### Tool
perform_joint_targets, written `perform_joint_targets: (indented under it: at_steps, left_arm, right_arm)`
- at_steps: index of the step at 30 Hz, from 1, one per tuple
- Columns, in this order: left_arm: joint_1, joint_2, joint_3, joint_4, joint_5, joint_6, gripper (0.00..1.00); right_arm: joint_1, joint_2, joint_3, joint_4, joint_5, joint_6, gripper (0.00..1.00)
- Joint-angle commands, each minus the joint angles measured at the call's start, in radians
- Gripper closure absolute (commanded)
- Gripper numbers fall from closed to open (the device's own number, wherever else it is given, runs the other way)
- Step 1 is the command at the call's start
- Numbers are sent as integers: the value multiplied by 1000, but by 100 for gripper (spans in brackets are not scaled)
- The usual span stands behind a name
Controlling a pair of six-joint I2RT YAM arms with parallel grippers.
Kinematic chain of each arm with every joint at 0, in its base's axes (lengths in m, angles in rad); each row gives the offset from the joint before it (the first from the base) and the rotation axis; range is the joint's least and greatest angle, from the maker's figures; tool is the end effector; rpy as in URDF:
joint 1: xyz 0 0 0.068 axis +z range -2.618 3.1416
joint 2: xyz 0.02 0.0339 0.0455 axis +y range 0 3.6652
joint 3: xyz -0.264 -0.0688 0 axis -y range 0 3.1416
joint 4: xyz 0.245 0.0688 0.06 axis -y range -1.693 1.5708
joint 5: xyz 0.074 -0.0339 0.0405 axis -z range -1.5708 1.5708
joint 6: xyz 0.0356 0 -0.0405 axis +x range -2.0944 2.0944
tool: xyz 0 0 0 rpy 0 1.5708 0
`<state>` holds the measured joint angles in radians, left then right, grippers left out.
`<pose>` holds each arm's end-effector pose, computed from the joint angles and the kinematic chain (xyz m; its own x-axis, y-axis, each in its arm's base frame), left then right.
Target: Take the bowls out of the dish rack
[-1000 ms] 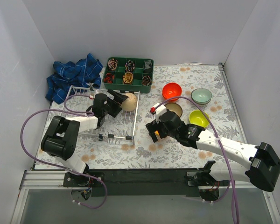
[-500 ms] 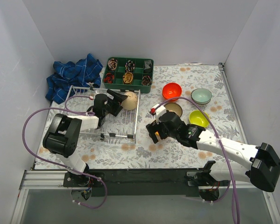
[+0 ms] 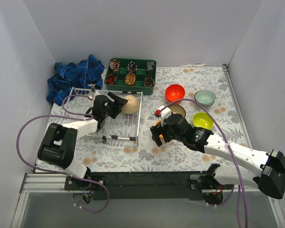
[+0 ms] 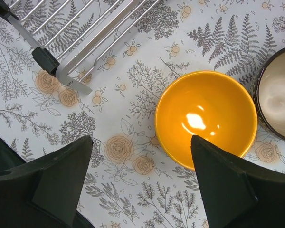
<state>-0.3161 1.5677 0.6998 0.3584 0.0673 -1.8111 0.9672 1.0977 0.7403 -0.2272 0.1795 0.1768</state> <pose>0.3024 -0.1014 0.1759 -0.2451 -0.9394 0.2396 -0.5374 -0.0741 -0.8401 0.1421 0.1949 0.2588 -0.4360 -0.3275 -0.8383 -0.6592 0.7504 0.0497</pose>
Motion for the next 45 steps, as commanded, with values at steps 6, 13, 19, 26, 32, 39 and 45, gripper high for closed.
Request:
perform_joint_targets:
  at_steps: [6,13,19,26,32,39,45]
  left_arm:
    - [6,-254,93,-226,-112,376,80]
    - [5,-350,179,-303,11,775,80]
    - [-37,-406,210,-352,77,1082,80]
    - [-224,-482,227,-457,17,1440,78]
    - [-383,-515,234,-484,-1,1602,77]
    - [-569,-532,214,-481,-118,1782,77]
    - [-669,-520,198,-450,-169,1903,76]
  right_arm:
    - [5,-91,34,-40,-28,26,8]
    - [-8,-91,94,-132,-92,13,5]
    - [-120,-50,224,-210,-261,-31,3]
    - [-343,51,422,-267,-602,-83,3]
    - [-444,194,556,-274,-845,-123,4]
    - [-515,370,705,-296,-1049,-174,4]
    - [-515,502,832,-400,-1230,-283,6]
